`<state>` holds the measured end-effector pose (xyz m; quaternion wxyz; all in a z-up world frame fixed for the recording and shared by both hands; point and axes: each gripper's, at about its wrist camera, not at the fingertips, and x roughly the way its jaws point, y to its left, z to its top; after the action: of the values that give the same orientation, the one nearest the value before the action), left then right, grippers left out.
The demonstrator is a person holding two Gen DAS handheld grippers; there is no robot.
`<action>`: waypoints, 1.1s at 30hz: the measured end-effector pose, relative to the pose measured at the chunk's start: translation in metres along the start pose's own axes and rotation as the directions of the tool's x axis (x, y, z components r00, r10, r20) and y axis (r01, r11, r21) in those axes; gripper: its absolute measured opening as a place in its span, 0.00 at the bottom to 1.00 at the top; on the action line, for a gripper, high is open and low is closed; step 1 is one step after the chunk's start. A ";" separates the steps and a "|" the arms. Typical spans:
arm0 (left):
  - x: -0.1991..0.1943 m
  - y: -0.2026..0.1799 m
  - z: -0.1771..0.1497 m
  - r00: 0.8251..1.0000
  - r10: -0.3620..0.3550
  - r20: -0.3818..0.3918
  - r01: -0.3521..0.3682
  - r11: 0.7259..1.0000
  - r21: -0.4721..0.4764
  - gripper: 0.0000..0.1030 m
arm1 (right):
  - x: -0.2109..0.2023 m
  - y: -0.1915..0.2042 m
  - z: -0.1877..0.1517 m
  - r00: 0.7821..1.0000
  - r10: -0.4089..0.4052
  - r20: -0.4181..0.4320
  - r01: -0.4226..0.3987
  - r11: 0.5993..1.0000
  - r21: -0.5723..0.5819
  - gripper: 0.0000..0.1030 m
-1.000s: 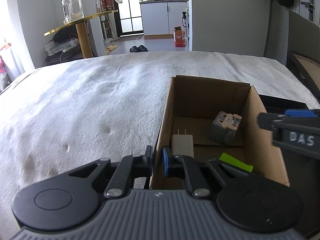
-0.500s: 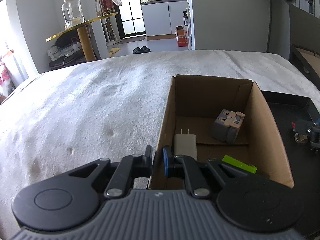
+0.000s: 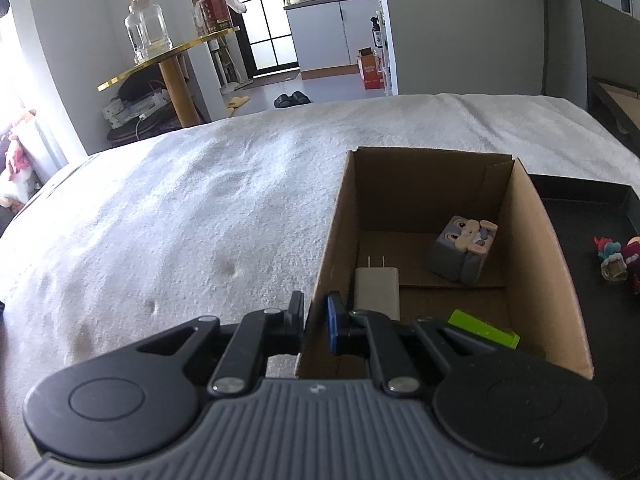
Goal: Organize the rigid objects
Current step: 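Move the right gripper back over the tray toward the brown figure, then close the right gripper on the brown figure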
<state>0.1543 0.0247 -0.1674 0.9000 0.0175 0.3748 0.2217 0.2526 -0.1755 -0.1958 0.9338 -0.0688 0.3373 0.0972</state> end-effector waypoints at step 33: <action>0.003 -0.020 0.009 0.995 0.087 -0.052 -0.085 0.995 0.045 0.18 | 0.034 -0.037 -0.009 0.997 -0.034 -0.063 0.033 0.999 -0.014 0.42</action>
<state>0.1693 0.0091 -0.1668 0.8786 0.0469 0.4026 0.2527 0.2810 -0.2088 -0.2226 0.9238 -0.0836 0.3647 0.0815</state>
